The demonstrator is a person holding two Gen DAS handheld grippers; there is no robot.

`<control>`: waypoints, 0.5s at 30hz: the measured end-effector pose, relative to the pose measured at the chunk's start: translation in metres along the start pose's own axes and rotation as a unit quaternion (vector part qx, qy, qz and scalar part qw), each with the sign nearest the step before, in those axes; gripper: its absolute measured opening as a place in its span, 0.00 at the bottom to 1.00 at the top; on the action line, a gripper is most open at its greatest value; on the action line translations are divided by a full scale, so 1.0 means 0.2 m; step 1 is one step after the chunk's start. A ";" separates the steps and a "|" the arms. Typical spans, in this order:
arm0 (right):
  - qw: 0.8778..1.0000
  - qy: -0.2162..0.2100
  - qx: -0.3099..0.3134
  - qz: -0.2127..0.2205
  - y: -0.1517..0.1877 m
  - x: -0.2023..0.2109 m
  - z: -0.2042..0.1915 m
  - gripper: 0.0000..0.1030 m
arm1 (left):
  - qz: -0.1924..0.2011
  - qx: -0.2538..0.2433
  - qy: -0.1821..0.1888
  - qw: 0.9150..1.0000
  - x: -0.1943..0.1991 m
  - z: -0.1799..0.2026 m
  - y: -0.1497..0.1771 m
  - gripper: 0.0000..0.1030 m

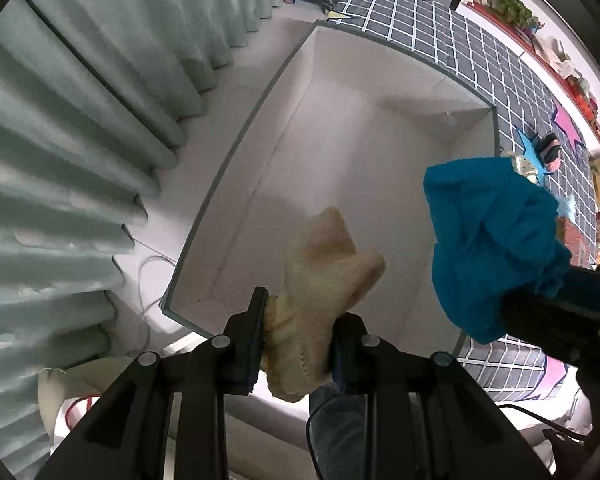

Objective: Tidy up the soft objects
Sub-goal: 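Open left tool to drop the glove while right tool drops blue cloth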

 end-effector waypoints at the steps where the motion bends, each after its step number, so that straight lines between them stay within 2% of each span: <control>1: 1.000 0.000 0.000 -0.001 0.00 -0.01 0.00 0.28 | -0.001 -0.001 -0.001 1.000 -0.01 0.00 0.00 0.29; 15: 1.000 0.001 -0.012 -0.015 -0.03 -0.10 0.03 0.28 | -0.018 -0.006 -0.012 1.000 -0.09 0.03 -0.02 0.29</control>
Point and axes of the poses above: each gripper's, at about its wrist camera, not at the fingertips, and x roughly against the way its jaws point, z to its right, y to its underside, the point moved 4 cm from there along -x, roughly the way its jaws point, and after that the axes turned 10 degrees about x, right-handed, at the moved point
